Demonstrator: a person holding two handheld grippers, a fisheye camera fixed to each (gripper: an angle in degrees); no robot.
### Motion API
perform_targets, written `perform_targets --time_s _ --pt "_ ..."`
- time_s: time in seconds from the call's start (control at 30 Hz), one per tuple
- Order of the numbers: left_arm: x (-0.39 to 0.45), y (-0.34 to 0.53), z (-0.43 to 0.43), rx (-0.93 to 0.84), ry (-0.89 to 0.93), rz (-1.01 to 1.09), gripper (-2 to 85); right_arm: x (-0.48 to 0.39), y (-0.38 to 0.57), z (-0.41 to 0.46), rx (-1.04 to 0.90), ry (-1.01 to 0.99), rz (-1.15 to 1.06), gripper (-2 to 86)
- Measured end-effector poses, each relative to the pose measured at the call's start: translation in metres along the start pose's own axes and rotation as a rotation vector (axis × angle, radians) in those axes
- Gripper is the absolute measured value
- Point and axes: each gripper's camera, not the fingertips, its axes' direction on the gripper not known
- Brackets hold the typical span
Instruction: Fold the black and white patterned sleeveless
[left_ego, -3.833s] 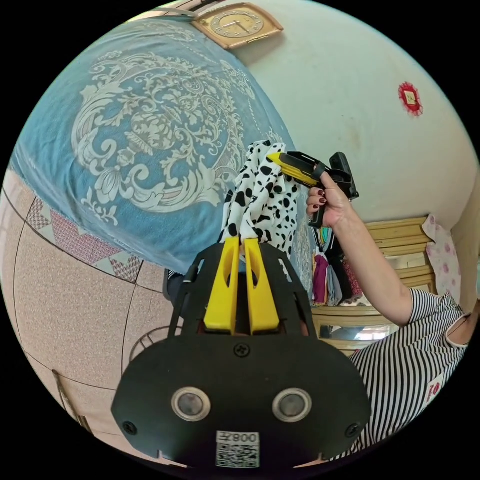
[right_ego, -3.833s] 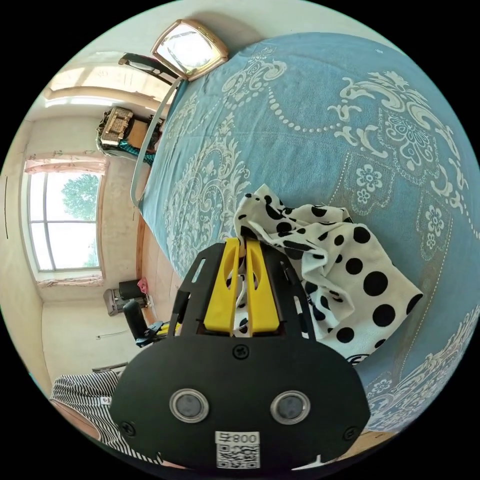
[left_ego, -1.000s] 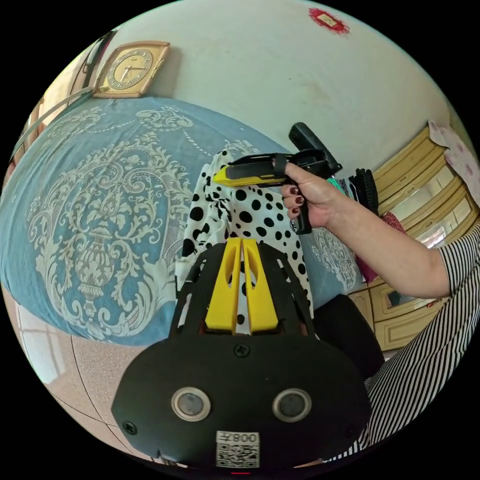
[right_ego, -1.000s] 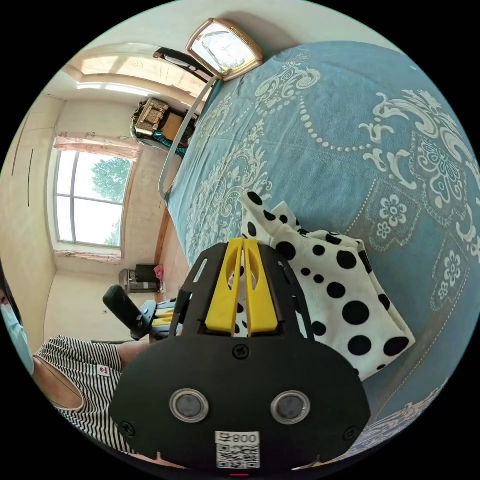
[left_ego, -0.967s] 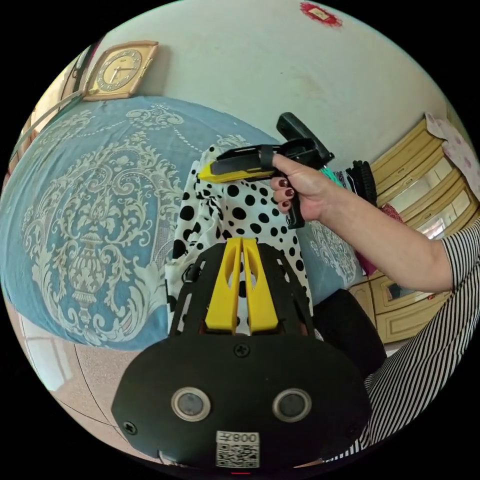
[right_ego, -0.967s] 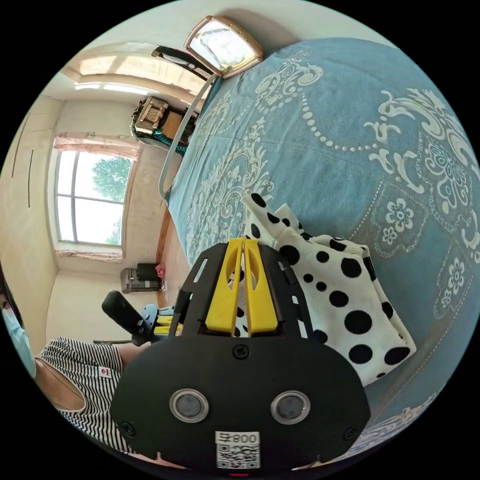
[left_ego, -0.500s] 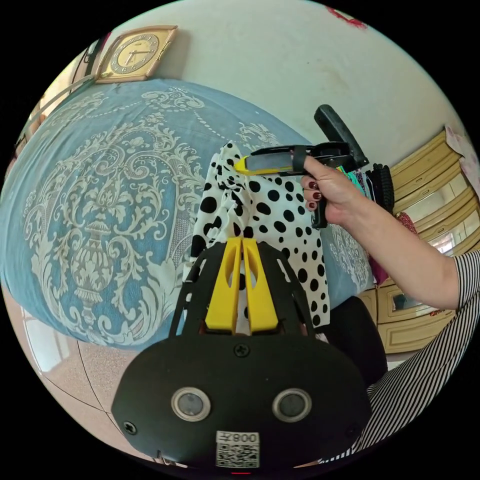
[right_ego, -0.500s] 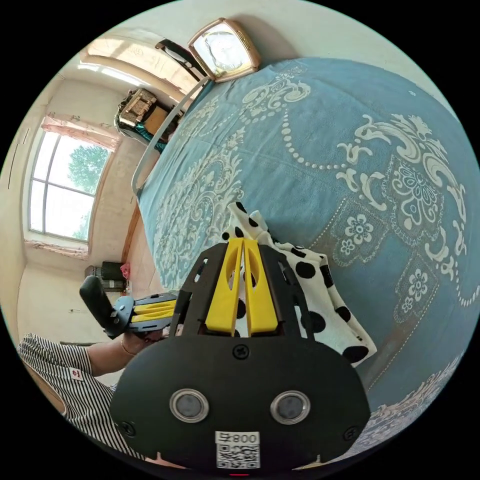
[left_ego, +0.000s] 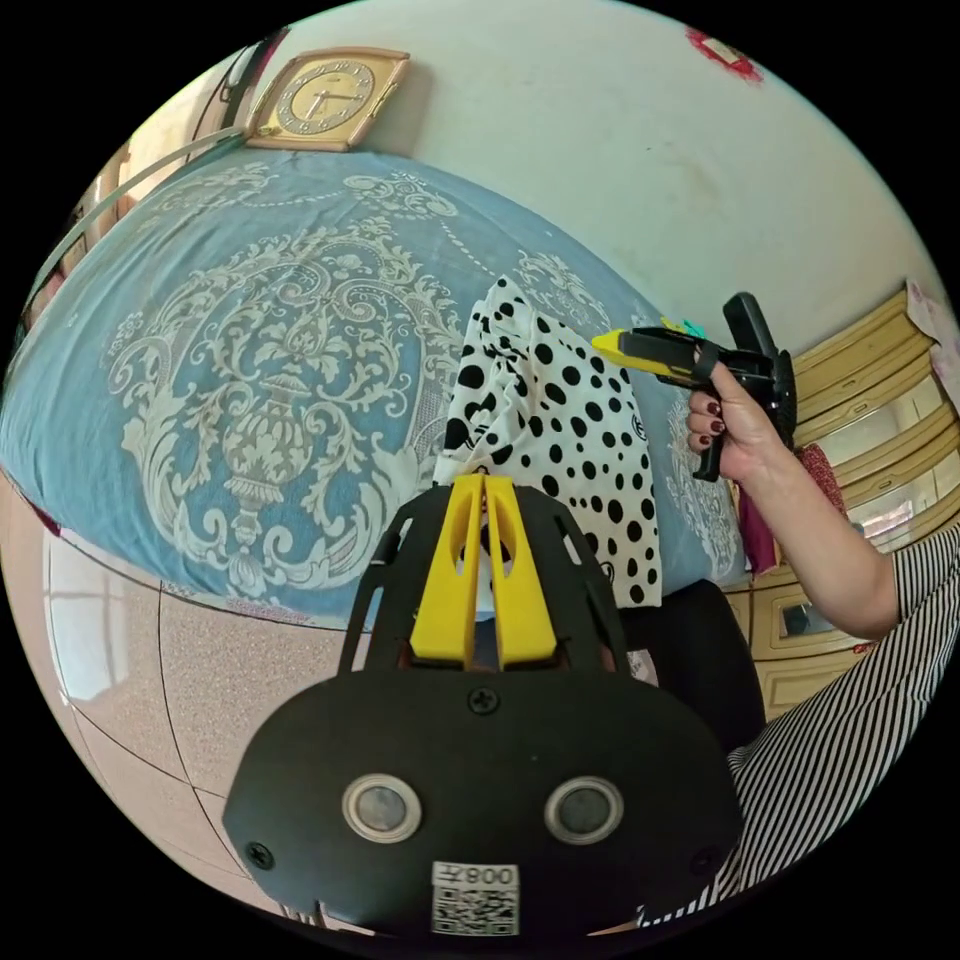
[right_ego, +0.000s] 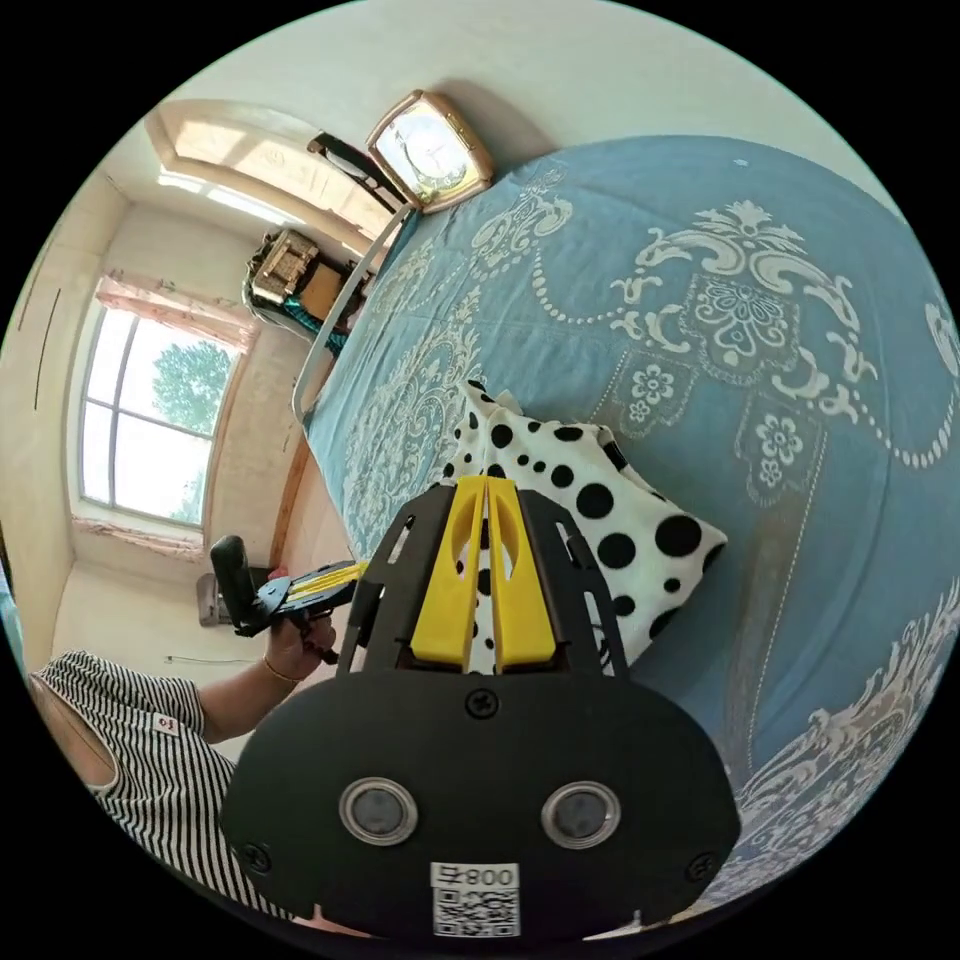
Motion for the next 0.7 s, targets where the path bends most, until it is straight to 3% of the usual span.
perform_targets --time_s 0.37,0.53,0.7 --pt "0.022 0.05 -0.047 -0.015 0.224 -0.146 1.6 0.057 0.283 -0.043 -0.098 -0.148 0.34 6.3" --pt "0.108 0.029 -0.036 -0.127 0.287 0.06 3.1 0.068 0.354 -0.029 -0.115 -0.283 0.421 7.2" --pt "0.209 0.004 -0.004 -0.297 0.227 0.346 5.7 0.075 0.377 -0.029 -0.093 -0.381 0.438 7.6"
